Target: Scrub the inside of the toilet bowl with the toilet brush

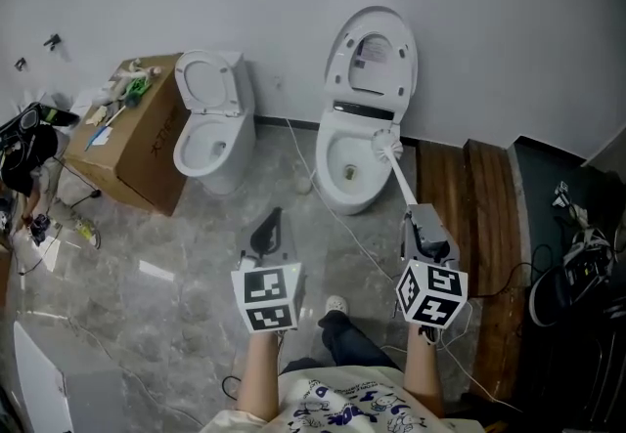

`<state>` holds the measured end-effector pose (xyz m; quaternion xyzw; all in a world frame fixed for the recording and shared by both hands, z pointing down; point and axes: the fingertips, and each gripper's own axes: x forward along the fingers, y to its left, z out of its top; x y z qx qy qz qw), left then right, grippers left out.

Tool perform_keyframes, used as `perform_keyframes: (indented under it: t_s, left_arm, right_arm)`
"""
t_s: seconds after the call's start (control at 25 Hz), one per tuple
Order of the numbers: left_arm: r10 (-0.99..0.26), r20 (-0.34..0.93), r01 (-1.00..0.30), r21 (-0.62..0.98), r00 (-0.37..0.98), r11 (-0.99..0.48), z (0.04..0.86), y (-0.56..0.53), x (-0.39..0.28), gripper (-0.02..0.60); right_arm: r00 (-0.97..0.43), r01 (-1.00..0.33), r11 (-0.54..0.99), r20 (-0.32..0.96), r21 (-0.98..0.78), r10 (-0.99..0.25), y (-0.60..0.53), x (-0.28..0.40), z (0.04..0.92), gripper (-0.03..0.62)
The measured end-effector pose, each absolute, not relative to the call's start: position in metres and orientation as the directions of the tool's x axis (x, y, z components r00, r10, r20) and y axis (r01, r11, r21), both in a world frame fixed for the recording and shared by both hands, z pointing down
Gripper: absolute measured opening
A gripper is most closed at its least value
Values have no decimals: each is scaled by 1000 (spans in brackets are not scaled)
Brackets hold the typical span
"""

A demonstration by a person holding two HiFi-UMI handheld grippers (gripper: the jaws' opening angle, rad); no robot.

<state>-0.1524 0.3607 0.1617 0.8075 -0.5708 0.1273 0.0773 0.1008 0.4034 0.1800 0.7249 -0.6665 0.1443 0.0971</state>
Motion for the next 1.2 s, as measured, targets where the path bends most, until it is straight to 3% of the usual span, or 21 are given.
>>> perform_keyframes:
  t_s: [0.64, 1.2]
  left_arm:
    - [-901, 348, -958, -23, 259, -285, 179, 252, -100, 2]
    - [-872, 373, -938, -13, 316, -345, 201, 109, -64, 2]
  right_arm:
    - [-5, -997, -29, 405, -78, -914, 283, 151, 205, 169]
    - [16, -996, -54, 452, -71, -892, 152, 177, 230, 169]
